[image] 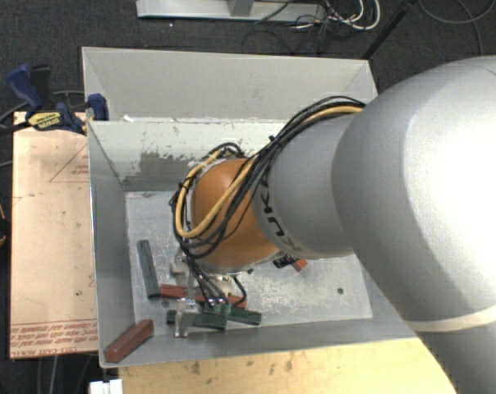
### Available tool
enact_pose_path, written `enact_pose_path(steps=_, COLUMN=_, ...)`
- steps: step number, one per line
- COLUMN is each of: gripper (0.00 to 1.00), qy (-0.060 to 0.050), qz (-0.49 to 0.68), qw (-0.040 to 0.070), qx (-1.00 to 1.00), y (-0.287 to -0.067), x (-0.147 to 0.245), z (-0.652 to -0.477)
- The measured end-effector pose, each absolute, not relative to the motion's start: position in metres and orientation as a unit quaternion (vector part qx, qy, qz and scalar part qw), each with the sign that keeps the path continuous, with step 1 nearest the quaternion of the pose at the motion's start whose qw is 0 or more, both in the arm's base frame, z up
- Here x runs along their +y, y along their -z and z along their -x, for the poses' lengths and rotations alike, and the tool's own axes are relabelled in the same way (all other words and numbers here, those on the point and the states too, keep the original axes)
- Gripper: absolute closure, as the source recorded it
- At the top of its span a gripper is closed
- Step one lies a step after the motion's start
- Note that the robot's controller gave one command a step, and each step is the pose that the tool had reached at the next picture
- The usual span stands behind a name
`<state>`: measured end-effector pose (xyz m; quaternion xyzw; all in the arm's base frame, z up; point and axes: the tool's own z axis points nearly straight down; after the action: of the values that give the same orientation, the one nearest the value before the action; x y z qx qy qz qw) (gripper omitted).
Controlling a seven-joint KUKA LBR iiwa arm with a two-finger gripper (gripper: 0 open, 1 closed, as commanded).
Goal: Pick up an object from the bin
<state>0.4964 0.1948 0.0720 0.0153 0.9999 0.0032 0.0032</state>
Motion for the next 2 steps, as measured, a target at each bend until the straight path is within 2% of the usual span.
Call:
enact_pose_path(steps=1, gripper=1.00, qy=-0.007, qz=-0.102, qw=0.010, qx=0.995, y=-0.0769, x=0.1913, z=-0.4859)
enact_pose_path(steps=2, gripper=1.00, qy=-0.007, qz=-0.102, qw=0.010, qx=0.995, y=-0.0769, x=0.1913, z=-0.4859)
